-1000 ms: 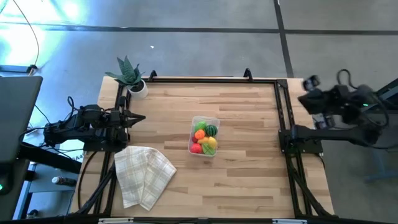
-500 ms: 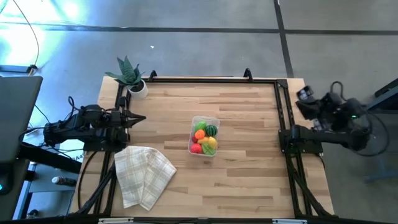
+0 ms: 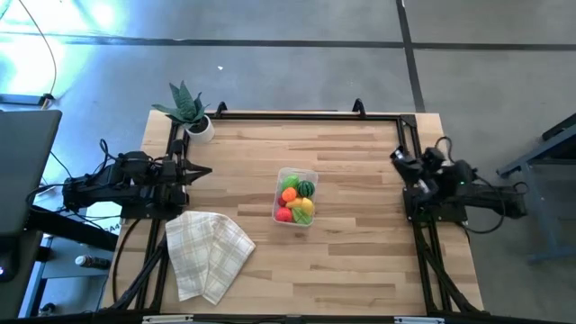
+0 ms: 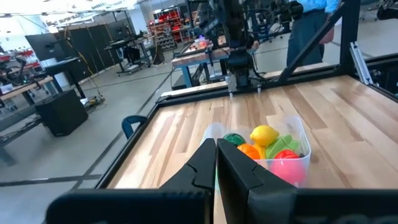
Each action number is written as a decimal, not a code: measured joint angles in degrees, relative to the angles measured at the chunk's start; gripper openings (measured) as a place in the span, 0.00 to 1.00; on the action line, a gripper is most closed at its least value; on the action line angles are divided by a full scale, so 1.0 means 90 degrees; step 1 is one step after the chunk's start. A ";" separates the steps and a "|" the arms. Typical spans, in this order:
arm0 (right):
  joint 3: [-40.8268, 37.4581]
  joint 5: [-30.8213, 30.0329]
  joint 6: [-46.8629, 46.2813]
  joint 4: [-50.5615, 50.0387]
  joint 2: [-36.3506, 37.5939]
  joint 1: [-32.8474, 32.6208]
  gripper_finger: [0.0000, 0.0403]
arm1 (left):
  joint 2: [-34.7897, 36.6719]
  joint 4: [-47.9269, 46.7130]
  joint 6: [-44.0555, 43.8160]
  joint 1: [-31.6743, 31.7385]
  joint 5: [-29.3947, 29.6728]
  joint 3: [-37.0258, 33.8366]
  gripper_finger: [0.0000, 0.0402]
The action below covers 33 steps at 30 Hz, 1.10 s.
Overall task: Pick and placing Produce into tupperware
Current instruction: Return to Home Position
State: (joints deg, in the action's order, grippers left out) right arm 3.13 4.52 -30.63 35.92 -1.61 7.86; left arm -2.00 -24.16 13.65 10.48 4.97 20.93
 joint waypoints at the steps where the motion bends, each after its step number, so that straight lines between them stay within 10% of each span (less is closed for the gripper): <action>1: -0.0087 0.0002 -0.0049 -0.0104 -0.0013 0.0000 0.00 | 0.0000 0.0000 0.0000 0.0000 0.0000 0.0000 0.01; 20: -0.0274 0.0218 0.0437 -0.3860 -0.0028 -0.0002 0.00 | 0.0000 0.0000 0.0000 0.0000 0.0000 0.0000 0.01; 33: -0.0272 0.0143 0.0409 -0.3857 -0.0104 0.0000 0.00 | 0.0000 0.0003 0.0000 0.0000 0.0000 -0.0002 0.01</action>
State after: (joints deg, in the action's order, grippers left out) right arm 0.69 5.80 -26.95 1.21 -2.55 7.86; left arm -2.00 -24.14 13.65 10.48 4.97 20.91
